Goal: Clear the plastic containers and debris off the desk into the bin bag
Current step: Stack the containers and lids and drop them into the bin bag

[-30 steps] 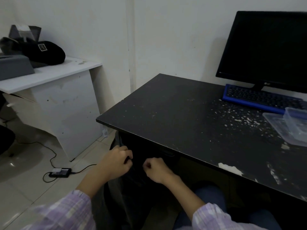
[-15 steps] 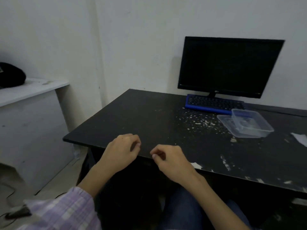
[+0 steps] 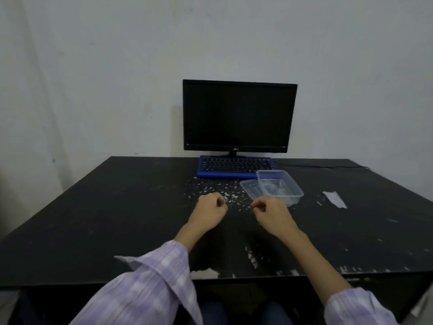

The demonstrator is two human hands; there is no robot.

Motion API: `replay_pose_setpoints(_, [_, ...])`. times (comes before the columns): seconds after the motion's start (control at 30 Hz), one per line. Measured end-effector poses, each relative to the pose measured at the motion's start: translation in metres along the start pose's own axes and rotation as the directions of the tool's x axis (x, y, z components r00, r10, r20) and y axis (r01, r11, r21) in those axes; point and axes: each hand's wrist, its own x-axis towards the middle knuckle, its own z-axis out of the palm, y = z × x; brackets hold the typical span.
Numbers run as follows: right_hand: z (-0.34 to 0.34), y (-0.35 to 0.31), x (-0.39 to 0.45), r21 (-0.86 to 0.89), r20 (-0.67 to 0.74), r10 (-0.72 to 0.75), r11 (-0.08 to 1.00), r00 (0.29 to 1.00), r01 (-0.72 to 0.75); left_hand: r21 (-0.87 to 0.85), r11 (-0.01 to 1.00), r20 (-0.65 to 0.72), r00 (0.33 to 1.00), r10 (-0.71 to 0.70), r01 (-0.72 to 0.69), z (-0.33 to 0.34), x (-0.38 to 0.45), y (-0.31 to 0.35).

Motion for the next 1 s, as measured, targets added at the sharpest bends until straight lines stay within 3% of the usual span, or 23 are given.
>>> replay_pose_setpoints(0.3, [-0.044,0.061,0.076,-0.106,-0.244,0.118,0.983,0.963,-0.147,-0.229,0.972,0.126,0.991,-0.033,0.061,0.057,0.084,0.059])
replay_pose_setpoints(0.53, [-0.050,0.085,0.101,-0.087,-0.185,0.394,0.906,0.900,-0.414,-0.328,0.923,0.205,0.969,-0.138,0.201,0.082,0.110,0.070])
replay_pose_setpoints(0.73, [-0.047,0.092,0.109,-0.039,-0.194,0.377,0.920,0.906,-0.391,-0.432,0.875,0.193,0.970,-0.147,0.218,0.079,0.112,0.063])
replay_pose_setpoints(1.0, [-0.042,0.073,0.121,0.041,-0.199,0.249,0.968,0.948,-0.246,-0.469,0.842,0.027,0.957,-0.288,0.266,0.046,0.124,0.029])
